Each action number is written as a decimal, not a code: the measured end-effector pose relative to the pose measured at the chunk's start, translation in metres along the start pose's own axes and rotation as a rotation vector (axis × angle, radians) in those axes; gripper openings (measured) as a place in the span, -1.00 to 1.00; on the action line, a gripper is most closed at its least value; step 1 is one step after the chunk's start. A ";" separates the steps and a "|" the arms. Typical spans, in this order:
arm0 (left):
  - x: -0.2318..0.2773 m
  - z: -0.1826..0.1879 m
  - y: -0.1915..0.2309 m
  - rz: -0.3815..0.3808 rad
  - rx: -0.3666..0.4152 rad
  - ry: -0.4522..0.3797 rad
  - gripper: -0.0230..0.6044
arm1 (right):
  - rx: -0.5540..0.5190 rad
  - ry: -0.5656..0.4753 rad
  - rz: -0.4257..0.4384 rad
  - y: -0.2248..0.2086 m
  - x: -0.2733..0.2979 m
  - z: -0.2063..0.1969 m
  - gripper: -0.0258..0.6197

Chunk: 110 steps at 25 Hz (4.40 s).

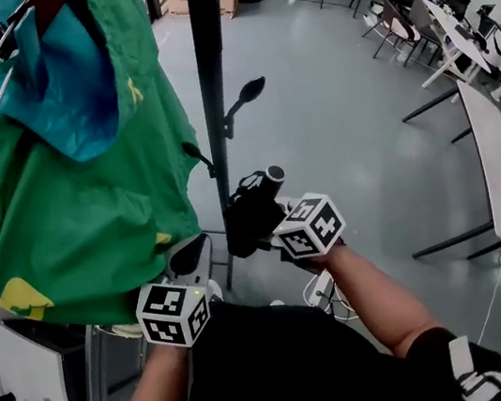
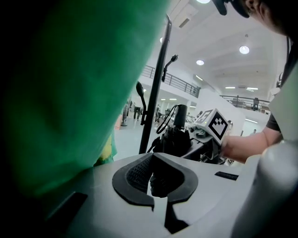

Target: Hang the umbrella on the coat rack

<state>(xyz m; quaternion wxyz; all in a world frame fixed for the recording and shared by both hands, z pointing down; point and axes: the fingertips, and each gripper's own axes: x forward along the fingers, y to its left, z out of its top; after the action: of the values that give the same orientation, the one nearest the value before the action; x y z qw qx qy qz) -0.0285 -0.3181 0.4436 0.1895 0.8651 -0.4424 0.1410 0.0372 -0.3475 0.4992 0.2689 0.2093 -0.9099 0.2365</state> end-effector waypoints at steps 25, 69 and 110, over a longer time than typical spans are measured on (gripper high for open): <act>0.001 -0.006 0.010 0.011 -0.022 0.029 -0.88 | 0.151 0.088 0.016 -0.007 0.024 -0.070 -0.15; -0.016 -0.019 0.022 0.028 -0.027 0.042 -0.88 | 0.144 0.430 -0.127 -0.044 0.130 -0.218 -0.41; -0.023 -0.017 -0.019 0.086 -0.055 -0.029 -0.88 | 0.166 -0.351 -0.064 0.029 -0.074 -0.059 -0.89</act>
<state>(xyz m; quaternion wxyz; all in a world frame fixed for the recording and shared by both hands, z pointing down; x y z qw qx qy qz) -0.0275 -0.2836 0.4454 0.2008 0.8417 -0.4855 0.1242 0.1019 -0.2735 0.4900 0.0951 0.2976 -0.9131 0.2621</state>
